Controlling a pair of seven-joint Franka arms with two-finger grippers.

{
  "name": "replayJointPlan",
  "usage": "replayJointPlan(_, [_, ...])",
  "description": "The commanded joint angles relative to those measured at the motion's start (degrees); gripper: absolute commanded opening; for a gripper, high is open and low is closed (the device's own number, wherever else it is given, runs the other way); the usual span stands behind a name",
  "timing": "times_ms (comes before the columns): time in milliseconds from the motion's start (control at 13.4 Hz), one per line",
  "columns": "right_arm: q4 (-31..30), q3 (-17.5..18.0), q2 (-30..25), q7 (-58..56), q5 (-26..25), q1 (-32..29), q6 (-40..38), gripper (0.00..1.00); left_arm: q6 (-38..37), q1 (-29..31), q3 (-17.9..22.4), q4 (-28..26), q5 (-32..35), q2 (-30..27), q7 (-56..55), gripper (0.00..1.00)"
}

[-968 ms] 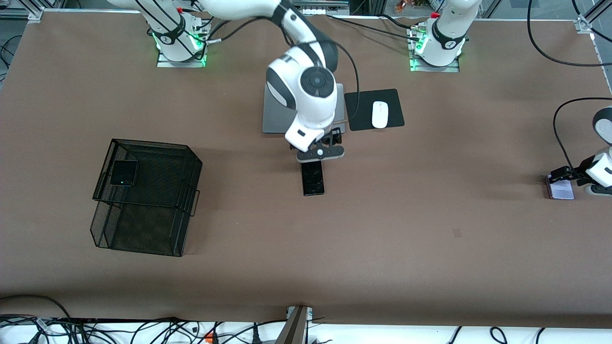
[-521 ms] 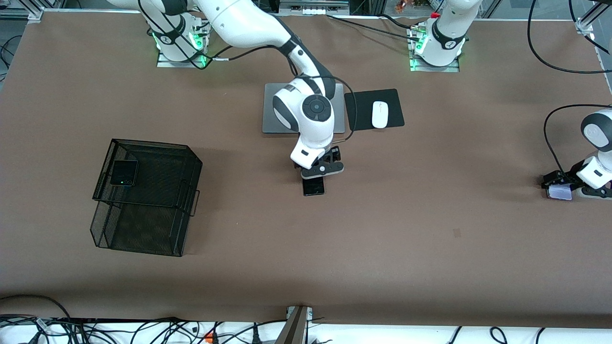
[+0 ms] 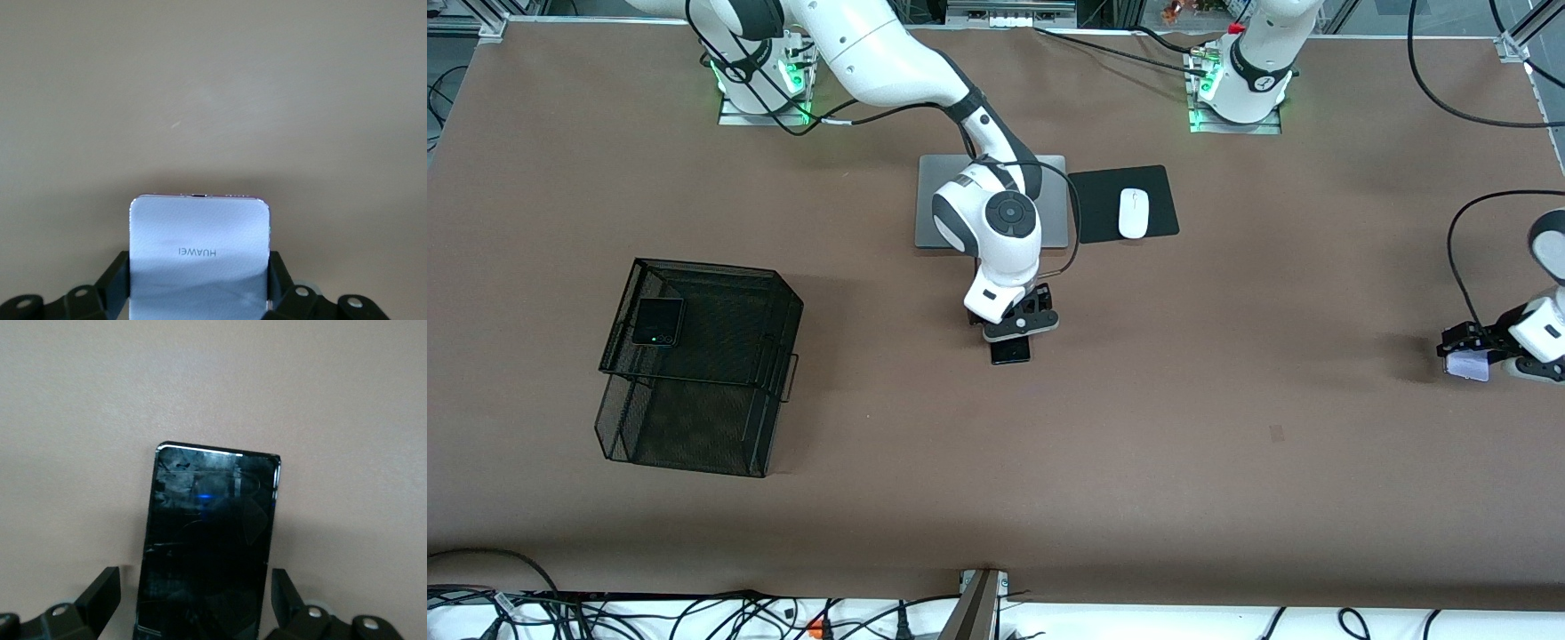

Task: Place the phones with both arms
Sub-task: 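Grasp the tall phone with the right gripper while the left gripper grasps the white phone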

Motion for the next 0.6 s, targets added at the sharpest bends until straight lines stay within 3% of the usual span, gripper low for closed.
replayJointPlan(0, [-1.03,0.5,-0.37,-0.56,-0.4,-0.57,1.1,1.0,-15.56,-7.97,0.08,7.29,0.49,-2.86,-4.0,0.25])
replayJointPlan(74, [-1.03,0.5,-0.37,-0.38,-0.31,-0.74,1.01,0.91,-20.84,-11.39,0.16,10.19,-0.21,-2.86,-5.4,0.25])
replayJointPlan(223, [-1.03,0.5,-0.54,-0.21,-0.05,-0.74,1.01,0.27,-26.15,-18.33,0.25,12.94,-0.39,-2.86,-12.14,0.24])
replayJointPlan(298, [-0.94,0.41,-0.98,-0.55,0.04,-0.74,0.75,0.09,-27.04,-21.33,0.25,13.04,-0.39,-2.86,-16.79,0.24])
replayJointPlan(372, [-0.77,0.41,-1.76,-0.3,0.21,-0.74,0.23,0.01,-27.66,-24.05,0.17,13.12,-0.48,-2.86,-20.49,0.25])
replayJointPlan(521, [-0.42,-0.03,-6.14,0.23,0.22,-1.88,-6.07,0.0,-28.19,-29.42,0.25,12.95,-3.44,-2.07,-25.08,0.24])
